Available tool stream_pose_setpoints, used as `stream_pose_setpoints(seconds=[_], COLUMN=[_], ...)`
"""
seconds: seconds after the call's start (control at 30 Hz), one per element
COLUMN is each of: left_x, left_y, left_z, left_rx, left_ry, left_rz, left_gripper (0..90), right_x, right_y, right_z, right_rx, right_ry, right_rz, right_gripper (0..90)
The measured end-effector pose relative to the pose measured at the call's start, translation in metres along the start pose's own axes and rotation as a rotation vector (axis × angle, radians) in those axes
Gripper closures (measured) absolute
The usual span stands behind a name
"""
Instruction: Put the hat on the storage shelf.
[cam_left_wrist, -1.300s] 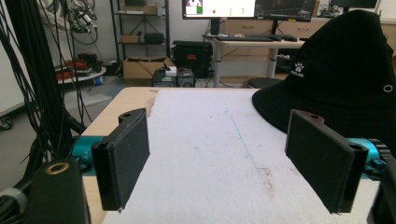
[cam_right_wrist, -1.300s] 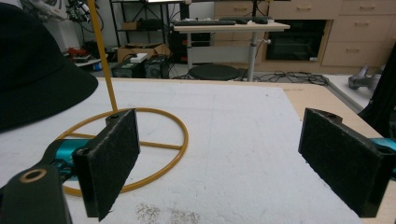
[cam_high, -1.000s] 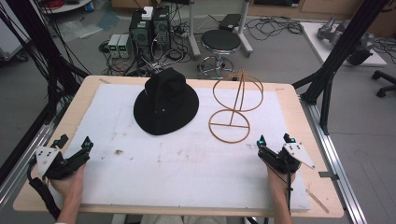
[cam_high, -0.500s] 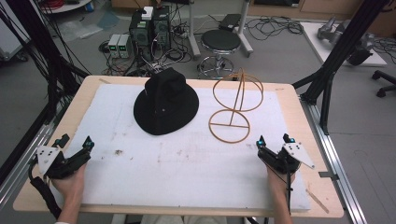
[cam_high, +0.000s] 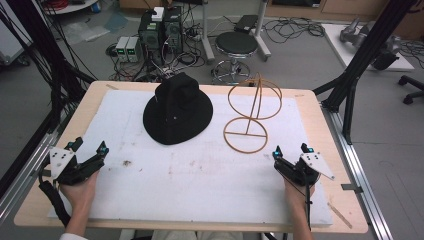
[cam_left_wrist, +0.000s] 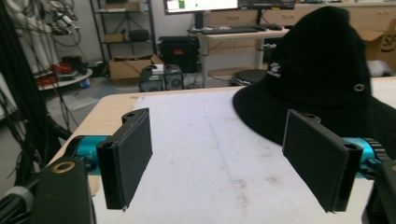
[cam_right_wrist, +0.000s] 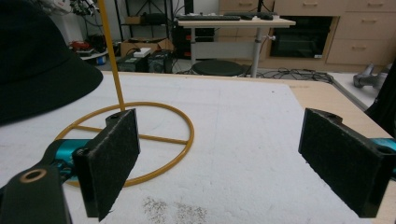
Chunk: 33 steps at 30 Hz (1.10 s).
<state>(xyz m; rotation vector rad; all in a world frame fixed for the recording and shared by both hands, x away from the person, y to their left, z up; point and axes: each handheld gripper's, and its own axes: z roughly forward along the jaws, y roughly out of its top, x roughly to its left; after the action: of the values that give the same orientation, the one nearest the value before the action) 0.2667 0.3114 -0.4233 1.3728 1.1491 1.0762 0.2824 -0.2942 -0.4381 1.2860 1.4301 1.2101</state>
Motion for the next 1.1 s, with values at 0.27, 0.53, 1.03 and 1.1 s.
stream_pose_setpoints(seconds=[0.27, 0.53, 1.03, 1.1], left_x=[-0.024, -0.034, -0.059, -0.062], left_y=[0.017, 0.029, 0.057, 0.059], left_z=[0.012, 0.035, 0.082, 0.088], left_rx=[0.056, 0.116, 0.168, 0.172], left_ry=[-0.099, -0.168, -0.239, -0.244], left_rz=[0.015, 0.000, 0.006, -0.008], left_gripper=[25.8, 26.2, 27.1, 27.2], right_x=[0.001, 0.000, 0.002, 0.003], right_y=[0.001, 0.005, 0.008, 0.008], right_z=[-0.002, 0.003, 0.006, 0.007], right_rx=[-0.002, -0.004, -0.002, -0.006], right_ry=[0.001, -0.003, -0.009, -0.008], right_rz=[-0.007, 0.005, 0.036, 0.032], right_gripper=[11.6, 11.6, 11.6, 11.7])
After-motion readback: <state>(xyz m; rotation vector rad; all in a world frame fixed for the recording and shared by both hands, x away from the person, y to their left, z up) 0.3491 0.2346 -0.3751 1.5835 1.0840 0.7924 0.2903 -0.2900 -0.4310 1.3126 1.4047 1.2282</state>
